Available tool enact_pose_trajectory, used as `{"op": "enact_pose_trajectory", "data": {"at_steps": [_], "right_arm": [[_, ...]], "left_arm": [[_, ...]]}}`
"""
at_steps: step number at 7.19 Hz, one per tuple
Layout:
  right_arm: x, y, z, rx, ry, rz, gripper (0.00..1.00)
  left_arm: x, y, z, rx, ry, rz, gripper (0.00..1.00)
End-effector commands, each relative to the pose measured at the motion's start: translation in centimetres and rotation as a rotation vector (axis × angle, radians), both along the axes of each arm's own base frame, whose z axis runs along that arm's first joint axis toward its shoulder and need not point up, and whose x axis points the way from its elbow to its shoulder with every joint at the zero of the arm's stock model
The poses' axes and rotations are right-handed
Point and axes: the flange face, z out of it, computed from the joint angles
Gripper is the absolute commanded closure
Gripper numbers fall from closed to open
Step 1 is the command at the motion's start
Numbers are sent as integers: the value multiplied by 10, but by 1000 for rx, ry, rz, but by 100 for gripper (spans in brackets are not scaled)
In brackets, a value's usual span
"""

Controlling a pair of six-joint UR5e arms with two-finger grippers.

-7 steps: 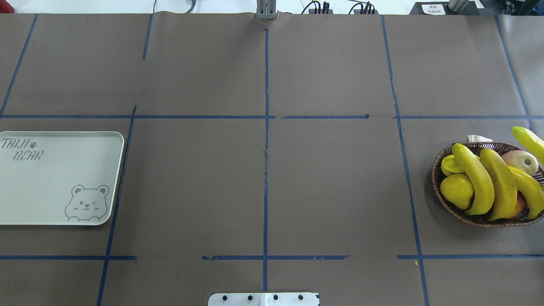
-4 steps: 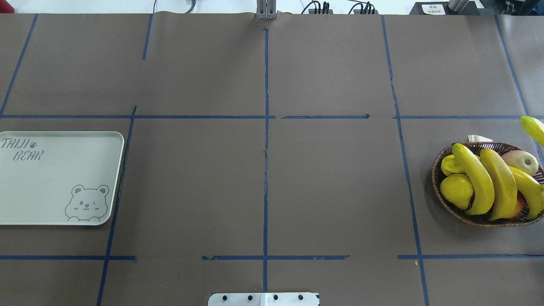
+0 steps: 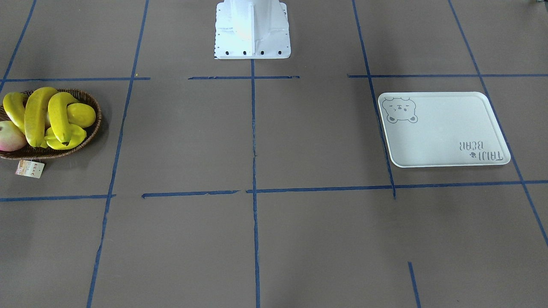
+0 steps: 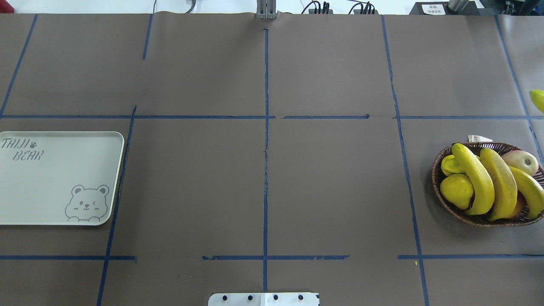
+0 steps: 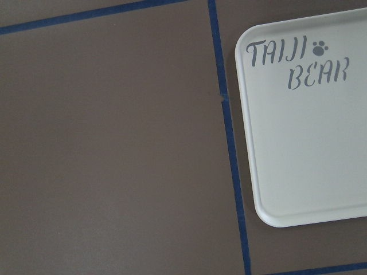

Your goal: Transfer all bananas from basket to plate

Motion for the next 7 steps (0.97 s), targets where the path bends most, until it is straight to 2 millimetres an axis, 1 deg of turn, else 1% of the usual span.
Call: {"op": "enact_pose_trajectory", "data": {"at_steps": [1,2,3,4,5,6,7], "right_arm": [[-19,-31,-50,-30,-16,29,97],[-51,-33,-74,-58,-37,45,97],[-86,-42,-106,-86,-71,63,97],[-119,-43,-127,-112,-99,65,95],[-158,-40,-152,-115,-142,53,95],[-187,-34,-173,-123,-184,43,95],[-215,-28,-193,-124,-212,25,93]], "left_arm": [[0,-16,-13,155,-5,-1,0],[-1,-28,-28,264,-12,-2,0],[5,-44,-45,326,-5,11,0],[25,-59,-60,288,41,-16,0],[44,-66,-75,209,143,-66,0],[72,-84,-98,199,208,-36,0],[101,-98,-122,206,225,-10,0]]}}
